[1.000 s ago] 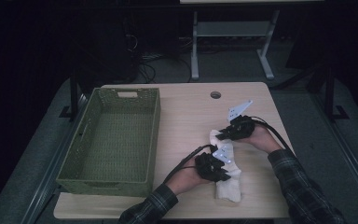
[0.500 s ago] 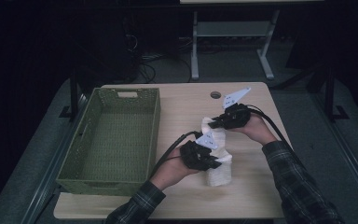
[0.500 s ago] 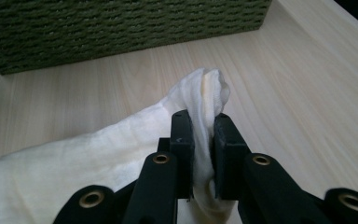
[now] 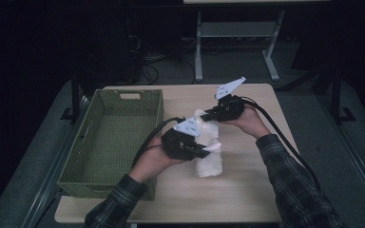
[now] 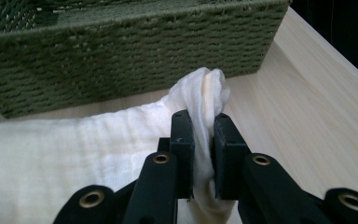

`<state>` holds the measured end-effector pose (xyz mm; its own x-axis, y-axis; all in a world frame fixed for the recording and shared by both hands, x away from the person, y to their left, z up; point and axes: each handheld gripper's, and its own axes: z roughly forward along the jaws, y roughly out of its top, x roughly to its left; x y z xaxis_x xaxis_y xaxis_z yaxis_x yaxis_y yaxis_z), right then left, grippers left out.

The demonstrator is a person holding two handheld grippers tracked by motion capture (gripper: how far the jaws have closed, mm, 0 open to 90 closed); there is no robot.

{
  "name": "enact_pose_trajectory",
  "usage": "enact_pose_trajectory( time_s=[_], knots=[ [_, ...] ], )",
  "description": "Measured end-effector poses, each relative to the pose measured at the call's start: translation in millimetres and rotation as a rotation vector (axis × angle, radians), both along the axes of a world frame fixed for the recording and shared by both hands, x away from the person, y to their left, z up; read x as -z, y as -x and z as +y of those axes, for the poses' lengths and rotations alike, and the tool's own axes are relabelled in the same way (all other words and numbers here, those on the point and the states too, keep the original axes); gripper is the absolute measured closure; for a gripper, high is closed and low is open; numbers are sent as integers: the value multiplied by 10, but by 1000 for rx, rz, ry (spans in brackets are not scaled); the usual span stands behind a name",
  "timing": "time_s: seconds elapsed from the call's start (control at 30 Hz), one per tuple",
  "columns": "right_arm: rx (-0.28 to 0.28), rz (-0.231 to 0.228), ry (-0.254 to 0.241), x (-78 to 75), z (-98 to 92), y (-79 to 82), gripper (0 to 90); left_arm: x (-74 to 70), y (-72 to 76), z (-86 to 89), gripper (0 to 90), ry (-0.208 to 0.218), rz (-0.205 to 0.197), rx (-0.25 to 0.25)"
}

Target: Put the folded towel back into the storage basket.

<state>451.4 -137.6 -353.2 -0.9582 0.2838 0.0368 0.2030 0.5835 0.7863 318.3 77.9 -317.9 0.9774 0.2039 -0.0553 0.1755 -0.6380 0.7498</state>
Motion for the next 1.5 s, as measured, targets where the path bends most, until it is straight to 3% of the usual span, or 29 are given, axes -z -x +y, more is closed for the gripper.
enact_pose_trajectory(
  time_s=[0.3,0.63,0.9,1.0,1.2,1.5],
  knots=[
    [-13,-27,8,-173,361,-85,801,-208,-69,493,806,20,-24,12],
    [-35,-41,-8,-339,810,-148,802,-343,-49,1024,806,45,-45,-18],
    [-64,-29,-2,-316,1207,-172,802,-341,-16,1393,805,47,-55,-35],
    [-83,-44,6,-308,1355,-173,802,-326,7,1526,805,47,-57,-42],
    [-94,-34,-10,-281,1602,-191,801,-256,47,1759,805,42,-54,-72],
    [-117,-29,-3,-130,1854,-214,802,-91,67,1932,802,20,-35,-95]
  ],
)
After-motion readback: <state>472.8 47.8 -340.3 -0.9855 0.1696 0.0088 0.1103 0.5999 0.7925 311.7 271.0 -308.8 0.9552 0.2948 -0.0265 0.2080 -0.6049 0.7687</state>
